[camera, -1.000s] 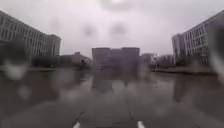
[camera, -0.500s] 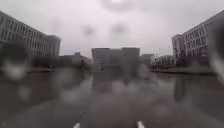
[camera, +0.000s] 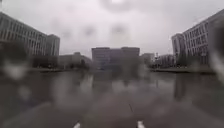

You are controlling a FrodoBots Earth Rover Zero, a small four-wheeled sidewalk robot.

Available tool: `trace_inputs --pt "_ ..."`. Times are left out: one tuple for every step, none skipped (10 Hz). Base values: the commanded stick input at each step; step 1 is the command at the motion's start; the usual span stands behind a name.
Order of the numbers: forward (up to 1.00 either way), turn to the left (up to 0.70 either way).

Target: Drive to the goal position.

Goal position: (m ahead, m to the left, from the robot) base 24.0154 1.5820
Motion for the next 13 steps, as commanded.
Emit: trace_inputs --pt "0.7 0.0" --pt "0.7 0.0" --pt "0.7 0.0" --pt "0.7 0.0" --pt "0.7 0.02" --pt "0.7 0.13" --pt "0.7 0.14" --pt "0.7 0.14" --pt "0.7 0.14" --pt "0.7 0.14" --pt "0.7 0.14" --pt "0.7 0.14" --pt "0.7 0.09"
